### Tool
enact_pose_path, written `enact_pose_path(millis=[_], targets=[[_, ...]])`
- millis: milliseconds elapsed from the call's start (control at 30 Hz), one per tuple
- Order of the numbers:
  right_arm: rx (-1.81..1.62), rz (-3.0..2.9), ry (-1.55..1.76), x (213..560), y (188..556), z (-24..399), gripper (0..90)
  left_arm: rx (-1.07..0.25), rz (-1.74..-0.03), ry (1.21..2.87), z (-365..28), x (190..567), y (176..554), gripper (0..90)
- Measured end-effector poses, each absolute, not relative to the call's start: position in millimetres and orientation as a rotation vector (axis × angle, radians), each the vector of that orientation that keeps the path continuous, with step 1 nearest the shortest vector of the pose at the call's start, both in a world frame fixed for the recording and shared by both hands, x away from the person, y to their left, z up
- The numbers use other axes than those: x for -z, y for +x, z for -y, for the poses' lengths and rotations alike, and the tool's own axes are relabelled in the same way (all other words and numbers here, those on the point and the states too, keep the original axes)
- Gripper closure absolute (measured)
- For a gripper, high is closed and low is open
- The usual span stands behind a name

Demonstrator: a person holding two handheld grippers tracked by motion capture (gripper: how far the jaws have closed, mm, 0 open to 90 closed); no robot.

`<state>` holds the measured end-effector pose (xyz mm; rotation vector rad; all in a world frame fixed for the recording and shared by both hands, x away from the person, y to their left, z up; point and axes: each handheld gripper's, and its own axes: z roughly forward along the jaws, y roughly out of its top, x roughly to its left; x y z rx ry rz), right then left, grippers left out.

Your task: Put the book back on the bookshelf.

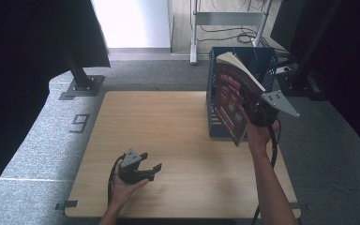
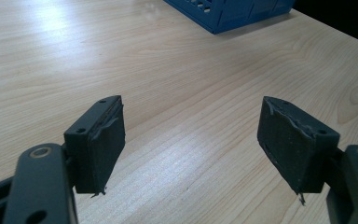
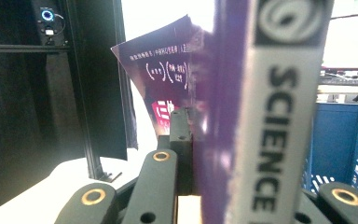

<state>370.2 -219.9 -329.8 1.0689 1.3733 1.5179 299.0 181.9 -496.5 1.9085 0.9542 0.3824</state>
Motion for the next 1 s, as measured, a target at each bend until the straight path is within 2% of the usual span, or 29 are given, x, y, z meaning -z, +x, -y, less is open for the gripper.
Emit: enact_pose_path(millis=[1000], targets=[[-1.465, -1.332, 1.119, 341, 409, 213, 81.2, -0.376, -0.948, 1.911, -183, 496, 299, 23.6]])
